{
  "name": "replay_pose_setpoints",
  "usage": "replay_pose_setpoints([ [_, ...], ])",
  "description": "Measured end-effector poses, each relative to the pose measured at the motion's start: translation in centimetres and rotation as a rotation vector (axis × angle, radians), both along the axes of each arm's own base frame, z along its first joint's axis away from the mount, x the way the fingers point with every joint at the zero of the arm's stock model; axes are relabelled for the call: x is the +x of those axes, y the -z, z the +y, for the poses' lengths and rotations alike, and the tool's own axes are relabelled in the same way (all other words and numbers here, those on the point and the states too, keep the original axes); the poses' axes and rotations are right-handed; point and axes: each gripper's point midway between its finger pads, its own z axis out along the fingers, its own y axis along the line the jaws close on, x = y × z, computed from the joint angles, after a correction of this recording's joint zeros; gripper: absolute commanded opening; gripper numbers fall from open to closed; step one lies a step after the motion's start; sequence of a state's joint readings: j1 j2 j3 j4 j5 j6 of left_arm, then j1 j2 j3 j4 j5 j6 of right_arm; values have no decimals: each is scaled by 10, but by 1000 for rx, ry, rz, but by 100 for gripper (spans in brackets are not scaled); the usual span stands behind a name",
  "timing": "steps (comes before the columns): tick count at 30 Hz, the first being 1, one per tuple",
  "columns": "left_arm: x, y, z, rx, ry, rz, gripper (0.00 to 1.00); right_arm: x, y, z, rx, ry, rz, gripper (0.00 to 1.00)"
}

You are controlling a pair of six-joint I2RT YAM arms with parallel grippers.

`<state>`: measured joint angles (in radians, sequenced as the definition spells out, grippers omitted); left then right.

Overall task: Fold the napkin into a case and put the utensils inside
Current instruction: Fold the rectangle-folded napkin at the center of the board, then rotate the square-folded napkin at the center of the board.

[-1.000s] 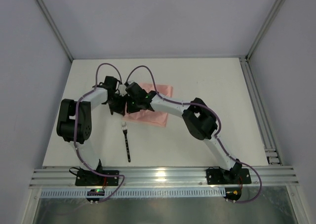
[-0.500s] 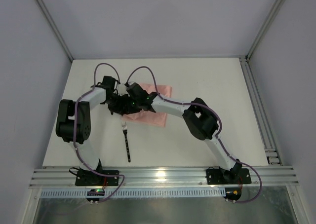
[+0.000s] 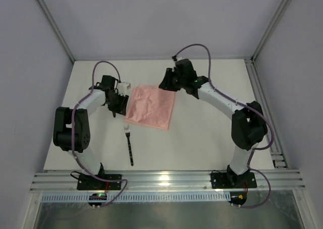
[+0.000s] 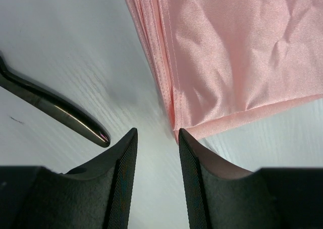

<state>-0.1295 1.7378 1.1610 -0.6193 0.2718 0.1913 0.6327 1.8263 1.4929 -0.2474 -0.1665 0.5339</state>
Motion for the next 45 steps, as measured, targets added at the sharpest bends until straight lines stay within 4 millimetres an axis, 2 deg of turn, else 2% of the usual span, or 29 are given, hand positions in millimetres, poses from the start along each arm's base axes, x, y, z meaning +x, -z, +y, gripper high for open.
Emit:
replay_pose_setpoints([
  [2, -2, 0, 0, 1, 0, 7, 41, 39, 11, -55, 17, 147, 31, 33],
  [4, -2, 0, 0, 2, 0, 10, 41, 64, 36, -95, 9, 246, 85, 39],
  [6, 0, -1, 0, 2, 0, 10, 41, 79, 71, -118, -1, 296, 157, 44],
  [9, 0, -1, 0, 2, 0, 11, 41, 82, 117, -113, -19, 270, 259, 47],
  [12, -1, 0, 0, 5, -1, 19, 41, 78, 146, -97, -26, 227, 319, 47],
  [16, -2, 1, 1, 10, -2, 24, 41, 81, 144, -85, 13, 215, 324, 45],
  [22, -2, 1, 1, 9, 0, 26, 41, 86, 151, -87, 41, 245, 347, 12],
  [23, -3, 1, 0, 7, 1, 28, 40, 85, 153, -89, 45, 253, 352, 4],
  [27, -7, 1, -3, 4, 22, 38, 40, 74, 161, -101, 75, 287, 358, 4],
  [29, -9, 1, -7, 3, 46, 39, 40, 56, 160, -113, 67, 310, 365, 4],
  [32, -10, -2, -18, 2, 86, 36, 40, 19, 155, -140, 30, 371, 374, 4],
  [36, -10, -10, -40, -5, 161, 10, 41, -47, 145, -172, 12, 456, 369, 4],
  [37, -10, -12, -45, -9, 176, 6, 41, -59, 143, -176, 12, 477, 359, 4],
  [39, -9, -18, -57, -24, 209, -8, 41, -99, 145, -180, 2, 507, 349, 4],
  [40, -8, -21, -61, -29, 219, -13, 41, -122, 149, -177, -9, 502, 351, 10],
  [42, -9, -26, -71, -42, 250, -22, 41, -171, 162, -167, -44, 469, 387, 31],
  [43, -10, -27, -75, -47, 265, -22, 41, -190, 167, -162, -50, 451, 410, 41],
  [44, -13, -28, -78, -49, 285, -19, 41, -204, 164, -152, -33, 418, 412, 53],
  [45, -17, -27, -83, -51, 306, -14, 41, -216, 161, -146, -32, 397, 421, 59],
])
